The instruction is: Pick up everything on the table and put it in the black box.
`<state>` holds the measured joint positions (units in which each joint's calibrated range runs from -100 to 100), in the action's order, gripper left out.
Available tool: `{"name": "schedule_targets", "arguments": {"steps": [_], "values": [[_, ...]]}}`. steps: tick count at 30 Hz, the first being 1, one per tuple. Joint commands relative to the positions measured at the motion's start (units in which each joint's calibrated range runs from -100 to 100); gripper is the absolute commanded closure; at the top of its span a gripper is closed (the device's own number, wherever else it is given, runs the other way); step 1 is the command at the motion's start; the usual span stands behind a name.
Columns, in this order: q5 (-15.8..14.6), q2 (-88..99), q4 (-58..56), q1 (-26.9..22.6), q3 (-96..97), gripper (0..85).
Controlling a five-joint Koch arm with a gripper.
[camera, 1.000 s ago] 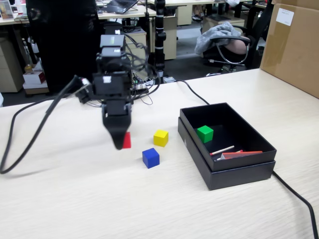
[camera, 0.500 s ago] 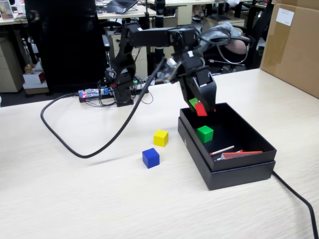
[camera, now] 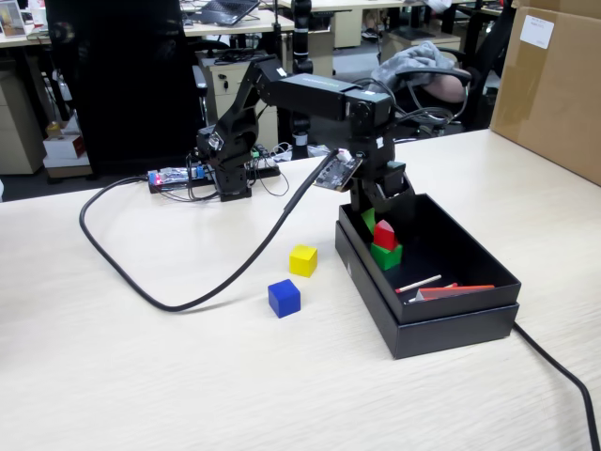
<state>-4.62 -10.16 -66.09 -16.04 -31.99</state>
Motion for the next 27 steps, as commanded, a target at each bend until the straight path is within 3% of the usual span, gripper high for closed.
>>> {"name": "schedule_targets", "arguments": {"steps": [1, 10, 14, 27], "values": [[-0.54, 5.86, -0.39, 0.15, -2.64, 40.8], [-0.49, 30.87, -0.39, 3.61, 0.81, 40.4], [1.22, 36.38, -0.39, 7.13, 4.07, 40.2], [4.98, 21.23, 0.04, 15.53, 12.14, 36.2]]}}
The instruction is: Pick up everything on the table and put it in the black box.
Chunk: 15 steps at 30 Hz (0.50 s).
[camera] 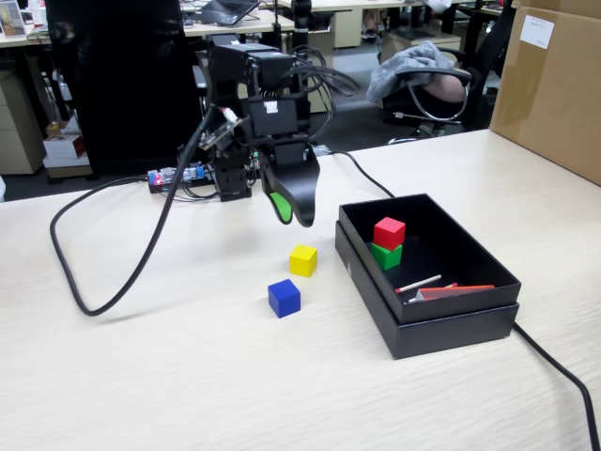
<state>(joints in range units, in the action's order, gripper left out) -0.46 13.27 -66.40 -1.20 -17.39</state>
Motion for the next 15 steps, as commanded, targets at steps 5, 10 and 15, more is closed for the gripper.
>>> {"name": "schedule_targets", "arguments": {"steps": [5, 10, 15], "values": [[1.12, -11.95, 0.35, 1.42, -7.0, 36.6], [1.12, -20.21, 0.26, 1.42, -12.71, 37.5], [1.12, -25.14, 0.26, 1.47, -14.7, 37.8]]}}
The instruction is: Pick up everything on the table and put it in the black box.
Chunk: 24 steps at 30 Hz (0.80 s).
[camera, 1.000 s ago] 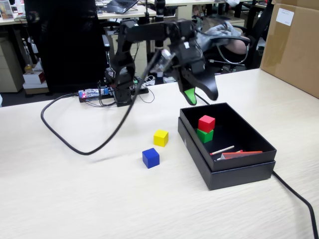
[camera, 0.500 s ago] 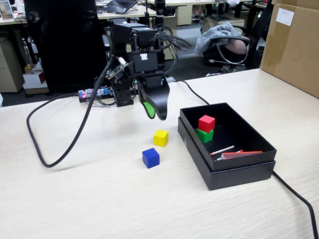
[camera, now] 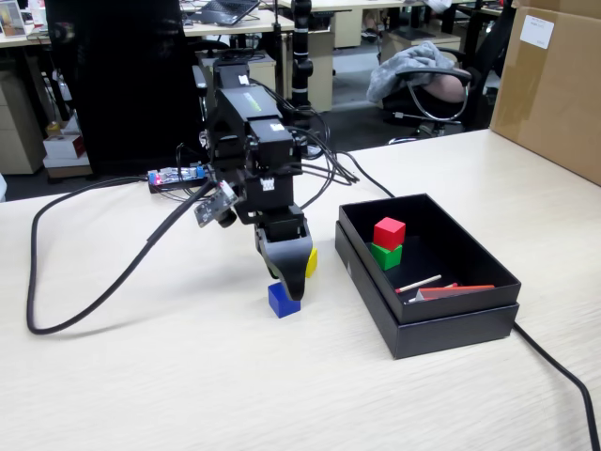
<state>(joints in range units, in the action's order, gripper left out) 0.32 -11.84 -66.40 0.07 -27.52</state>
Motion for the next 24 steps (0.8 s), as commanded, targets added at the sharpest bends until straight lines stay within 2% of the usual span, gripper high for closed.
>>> {"name": "schedule_targets", "arguments": {"steps": [1, 5, 9, 11, 15, 19, 24], "values": [[0.39, -0.83, 0.26, 0.24, -4.75, 37.8], [0.49, -4.62, 0.26, 0.34, -5.66, 38.7], [0.73, -7.49, 0.18, 0.39, -6.93, 45.0], [0.78, -8.41, 0.09, 0.39, -7.66, 54.9], [0.78, -9.21, 0.09, 0.49, -9.11, 83.1], [0.78, -6.0, 0.09, 0.49, -8.56, 84.6], [0.78, 8.12, 0.09, -0.88, -9.11, 84.6]]}}
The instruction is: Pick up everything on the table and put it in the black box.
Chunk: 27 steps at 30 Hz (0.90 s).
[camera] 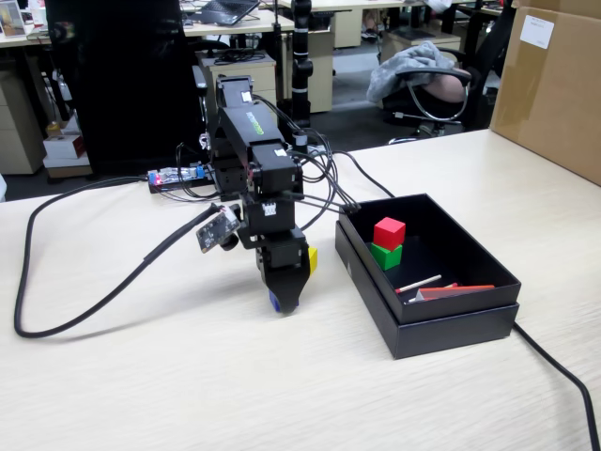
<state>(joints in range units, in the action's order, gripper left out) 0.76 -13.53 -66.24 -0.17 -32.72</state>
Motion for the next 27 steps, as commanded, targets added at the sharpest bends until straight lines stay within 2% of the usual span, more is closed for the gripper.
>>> {"name": "schedule_targets", "arguments": {"steps": [1, 4, 6, 10, 16, 20, 27], "values": [[0.29, 12.32, -0.07, -1.27, -4.9, 84.6], [-0.29, 17.83, -0.15, -4.44, -9.8, 84.6], [-0.83, 18.17, -0.15, -8.25, -11.61, 84.6], [-1.9, 17.6, -1.19, -10.94, -11.61, 84.6], [-3.03, 11.52, -1.62, -12.16, -11.88, 84.6], [-3.47, -0.64, -1.71, -12.36, -17.68, 84.6], [-3.96, -2.36, -1.71, -13.33, -17.86, 84.6]]}}
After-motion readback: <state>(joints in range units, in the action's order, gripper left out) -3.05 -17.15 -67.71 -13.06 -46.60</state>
